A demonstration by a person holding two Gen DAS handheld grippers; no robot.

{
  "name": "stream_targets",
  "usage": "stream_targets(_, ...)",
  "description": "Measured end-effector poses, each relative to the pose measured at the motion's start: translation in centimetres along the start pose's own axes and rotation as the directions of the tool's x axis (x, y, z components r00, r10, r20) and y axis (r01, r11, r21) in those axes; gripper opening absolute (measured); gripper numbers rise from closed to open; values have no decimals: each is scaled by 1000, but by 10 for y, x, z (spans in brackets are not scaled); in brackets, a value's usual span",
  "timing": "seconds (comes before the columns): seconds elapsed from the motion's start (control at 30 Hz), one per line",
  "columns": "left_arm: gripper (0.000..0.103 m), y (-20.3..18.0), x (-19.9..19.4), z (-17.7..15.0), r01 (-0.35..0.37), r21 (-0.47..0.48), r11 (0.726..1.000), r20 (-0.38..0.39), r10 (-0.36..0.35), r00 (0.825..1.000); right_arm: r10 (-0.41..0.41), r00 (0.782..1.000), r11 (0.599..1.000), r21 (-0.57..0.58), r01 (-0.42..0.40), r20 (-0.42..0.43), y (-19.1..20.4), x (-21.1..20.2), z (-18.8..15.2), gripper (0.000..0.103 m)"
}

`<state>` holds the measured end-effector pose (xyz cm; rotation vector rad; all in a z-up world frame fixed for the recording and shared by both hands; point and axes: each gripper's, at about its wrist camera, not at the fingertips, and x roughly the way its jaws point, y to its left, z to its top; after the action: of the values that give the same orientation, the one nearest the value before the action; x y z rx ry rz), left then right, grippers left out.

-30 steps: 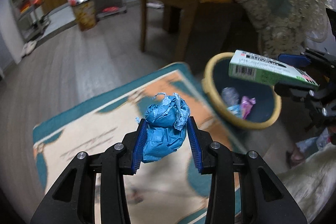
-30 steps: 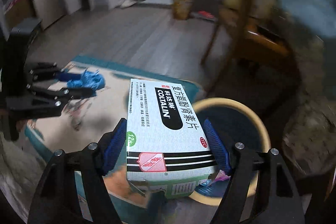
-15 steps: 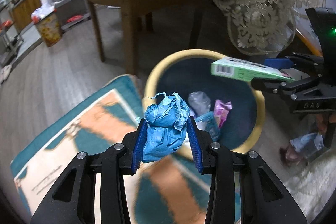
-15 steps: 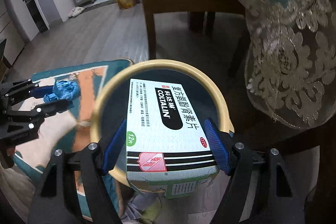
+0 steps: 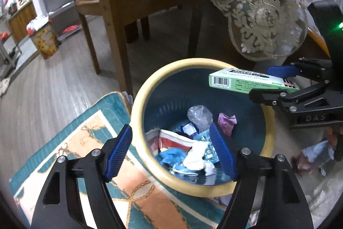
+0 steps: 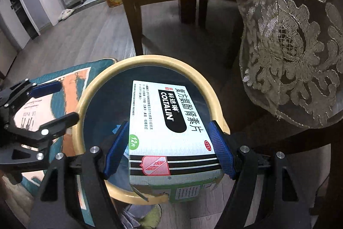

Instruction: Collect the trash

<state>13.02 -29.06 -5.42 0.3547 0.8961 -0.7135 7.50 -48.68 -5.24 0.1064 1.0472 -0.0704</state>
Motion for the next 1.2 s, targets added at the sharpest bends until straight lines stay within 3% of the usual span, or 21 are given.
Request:
stream_targets(0.13, 75, 13, -6, -3, -11, -26, 1000, 1, 11, 1000, 2, 1000, 1000, -20, -2, 5, 10, 3, 4, 74)
stream_targets(0.27, 75, 27, -20, -6, -14, -69, 997, 16, 16, 1000, 19, 999, 999, -37, -17, 35, 21, -1, 10, 85)
stream_targets(0.63, 75, 48, -71, -21, -18, -124, 992, 54, 25, 998, -1, 1000, 1000, -17, 1, 28, 34, -37, -2, 85)
stream_targets(1.2, 80, 22, -159, -57, -21, -117, 993, 141, 37, 989, -37, 985, 995, 96, 21, 166, 59, -129, -77, 85)
